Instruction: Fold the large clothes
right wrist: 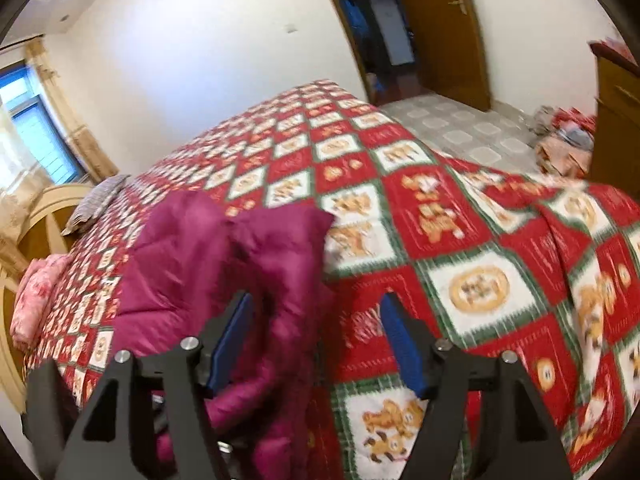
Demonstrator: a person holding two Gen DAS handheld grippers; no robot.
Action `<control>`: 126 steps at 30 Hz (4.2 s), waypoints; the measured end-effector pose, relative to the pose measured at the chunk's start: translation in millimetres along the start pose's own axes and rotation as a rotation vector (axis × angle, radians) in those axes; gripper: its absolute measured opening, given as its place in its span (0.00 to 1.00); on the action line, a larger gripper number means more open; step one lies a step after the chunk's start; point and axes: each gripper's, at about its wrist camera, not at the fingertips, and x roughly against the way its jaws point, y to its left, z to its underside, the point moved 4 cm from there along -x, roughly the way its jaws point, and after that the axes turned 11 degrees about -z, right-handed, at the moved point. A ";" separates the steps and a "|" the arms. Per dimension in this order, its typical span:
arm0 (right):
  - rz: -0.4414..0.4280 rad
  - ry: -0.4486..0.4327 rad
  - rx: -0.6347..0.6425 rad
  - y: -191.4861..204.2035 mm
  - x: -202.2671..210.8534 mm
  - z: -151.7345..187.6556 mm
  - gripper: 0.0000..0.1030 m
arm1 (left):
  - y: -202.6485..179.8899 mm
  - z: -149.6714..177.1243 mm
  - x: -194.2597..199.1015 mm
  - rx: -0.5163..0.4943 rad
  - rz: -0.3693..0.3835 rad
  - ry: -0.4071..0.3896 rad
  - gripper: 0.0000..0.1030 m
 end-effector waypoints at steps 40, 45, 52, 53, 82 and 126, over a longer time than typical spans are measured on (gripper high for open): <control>0.067 0.152 0.050 0.9 -33.3 20.3 0.35 | 146.5 -44.5 -32.3 0.184 -0.201 0.113 0.67; 0.050 0.022 0.016 38.2 7.5 -11.1 0.38 | 142.2 -37.5 -26.6 0.233 -0.258 0.083 0.68; -0.052 -0.074 -0.122 69.4 -36.8 -32.1 0.48 | 140.8 -34.9 -30.0 0.216 -0.290 0.084 0.69; 0.006 -0.075 -0.091 65.6 -46.0 -31.7 0.48 | 142.3 -35.7 -32.8 0.218 -0.286 0.086 0.70; 0.211 -0.026 -0.023 -7.2 -102.0 29.8 0.46 | 168.2 -40.3 -111.0 0.315 -0.310 0.221 0.96; 0.000 0.004 -0.024 14.3 -19.3 17.7 0.99 | 223.9 9.5 -10.7 0.589 0.078 0.140 0.95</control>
